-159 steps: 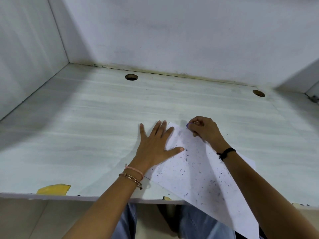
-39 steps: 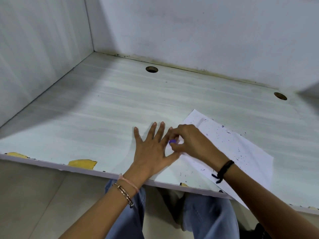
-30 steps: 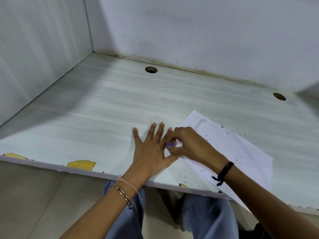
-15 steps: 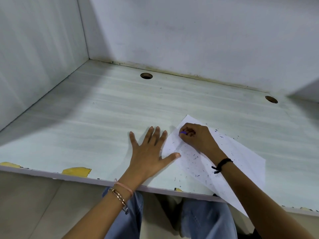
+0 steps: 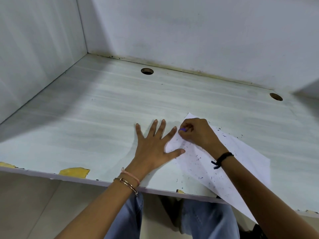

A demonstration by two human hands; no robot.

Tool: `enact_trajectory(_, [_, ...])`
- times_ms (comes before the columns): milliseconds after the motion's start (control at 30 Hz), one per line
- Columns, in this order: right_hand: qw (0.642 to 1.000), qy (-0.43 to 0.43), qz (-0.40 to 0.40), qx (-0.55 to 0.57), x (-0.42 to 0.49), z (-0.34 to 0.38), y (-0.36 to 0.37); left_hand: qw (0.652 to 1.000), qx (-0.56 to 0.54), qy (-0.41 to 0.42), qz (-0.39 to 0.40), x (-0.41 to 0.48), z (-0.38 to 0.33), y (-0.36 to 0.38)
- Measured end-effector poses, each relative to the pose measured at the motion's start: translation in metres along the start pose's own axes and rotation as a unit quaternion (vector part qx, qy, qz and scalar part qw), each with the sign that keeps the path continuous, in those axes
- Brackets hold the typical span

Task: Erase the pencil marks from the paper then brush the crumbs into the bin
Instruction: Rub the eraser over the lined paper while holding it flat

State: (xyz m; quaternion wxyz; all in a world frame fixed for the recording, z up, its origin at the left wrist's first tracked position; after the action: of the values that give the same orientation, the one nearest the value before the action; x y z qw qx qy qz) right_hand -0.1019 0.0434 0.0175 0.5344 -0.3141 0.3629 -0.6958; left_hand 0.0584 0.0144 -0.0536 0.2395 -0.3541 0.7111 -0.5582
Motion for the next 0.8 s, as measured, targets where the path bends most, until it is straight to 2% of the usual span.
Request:
enact_trajectory(133, [0.991, -0.035, 0.123, 0.043, -0.020, 0.019, 0.012, 1.000, 0.025, 0.009, -0.005, 0.001, 0.001, 0.001])
enact_trajectory(167, [0.990, -0.038, 0.129, 0.042, -0.021, 0.018, 0.012, 1.000, 0.023, 0.009, -0.003, 0.001, 0.001, 0.000])
enact_trajectory(267, [0.999, -0.001, 0.040, 0.002, 0.002, 0.004, -0.002, 1.000, 0.005, 0.002, 0.006, -0.001, -0.001, -0.001])
enact_trajectory(333, [1.000, 0.008, 0.020, -0.011, 0.007, 0.004, -0.004, 1.000, 0.002, 0.002, 0.005, -0.001, -0.001, -0.003])
enact_trajectory(467, [0.989, -0.023, 0.146, 0.009, -0.014, 0.020, 0.008, 1.000, 0.016, 0.010, -0.004, -0.001, -0.001, -0.002])
enact_trajectory(500, [0.991, -0.015, 0.133, 0.009, -0.010, 0.015, 0.005, 1.000, 0.015, 0.008, -0.003, -0.001, -0.001, -0.002])
enact_trajectory(600, [0.999, 0.024, 0.021, -0.016, 0.012, -0.001, -0.010, 1.000, 0.007, 0.001, 0.005, -0.001, -0.001, -0.002])
enact_trajectory(633, [0.999, 0.023, 0.018, -0.022, 0.012, -0.001, -0.009, 1.000, 0.006, 0.001, 0.007, -0.002, -0.001, -0.002])
enact_trajectory(733, [0.992, -0.024, 0.121, -0.010, -0.008, 0.016, 0.006, 1.000, 0.013, 0.009, -0.002, -0.002, -0.002, -0.003])
enact_trajectory(767, [0.989, -0.030, 0.144, 0.000, -0.013, 0.018, 0.007, 1.000, 0.016, 0.010, -0.005, -0.002, -0.002, -0.003])
enact_trajectory(800, [0.991, -0.024, 0.134, 0.002, -0.009, 0.015, 0.005, 1.000, 0.016, 0.008, -0.005, -0.002, -0.002, -0.003])
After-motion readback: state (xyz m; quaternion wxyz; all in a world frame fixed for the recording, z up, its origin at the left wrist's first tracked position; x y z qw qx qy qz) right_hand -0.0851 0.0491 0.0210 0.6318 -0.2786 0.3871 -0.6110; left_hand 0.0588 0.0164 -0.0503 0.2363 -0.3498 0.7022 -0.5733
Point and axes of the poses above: each hand's wrist, its own x-axis towards the middle knuckle, its own y-axis out of the palm, z = x × y, the point moved 1 cm from there along x, towards the middle knuckle, and after that the axes turned 1 degree about y, right-handed, at the moved point
